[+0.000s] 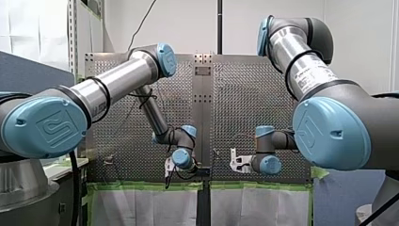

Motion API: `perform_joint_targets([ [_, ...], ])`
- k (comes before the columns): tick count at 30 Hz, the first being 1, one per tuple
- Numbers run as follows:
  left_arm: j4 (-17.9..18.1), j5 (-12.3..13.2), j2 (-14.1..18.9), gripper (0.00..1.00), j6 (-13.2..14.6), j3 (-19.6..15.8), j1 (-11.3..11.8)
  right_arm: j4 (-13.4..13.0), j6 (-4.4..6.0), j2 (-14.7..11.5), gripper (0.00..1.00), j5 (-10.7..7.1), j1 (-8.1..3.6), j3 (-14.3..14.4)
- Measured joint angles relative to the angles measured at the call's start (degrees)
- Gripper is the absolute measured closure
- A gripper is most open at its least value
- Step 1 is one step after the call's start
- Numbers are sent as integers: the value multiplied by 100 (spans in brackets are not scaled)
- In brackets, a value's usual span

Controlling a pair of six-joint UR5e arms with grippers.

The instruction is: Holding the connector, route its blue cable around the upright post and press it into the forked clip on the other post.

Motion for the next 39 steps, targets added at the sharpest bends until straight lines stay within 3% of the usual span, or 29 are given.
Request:
perform_joint_targets([
  [10,188,192,15,0,-474,-142,-116,15,37,-3,100,-252,-139,-26],
  [18,472,190,127,0,-844,-334,-196,15,36,-3,100,-286,-209,-34],
  [26,739,105,214,0,-852,-478,-298,30,41,-2,100,-293,-244,-92],
  [39,1011,-129,279,0,-578,-586,-592,106,29,0,100,-296,-248,-172],
])
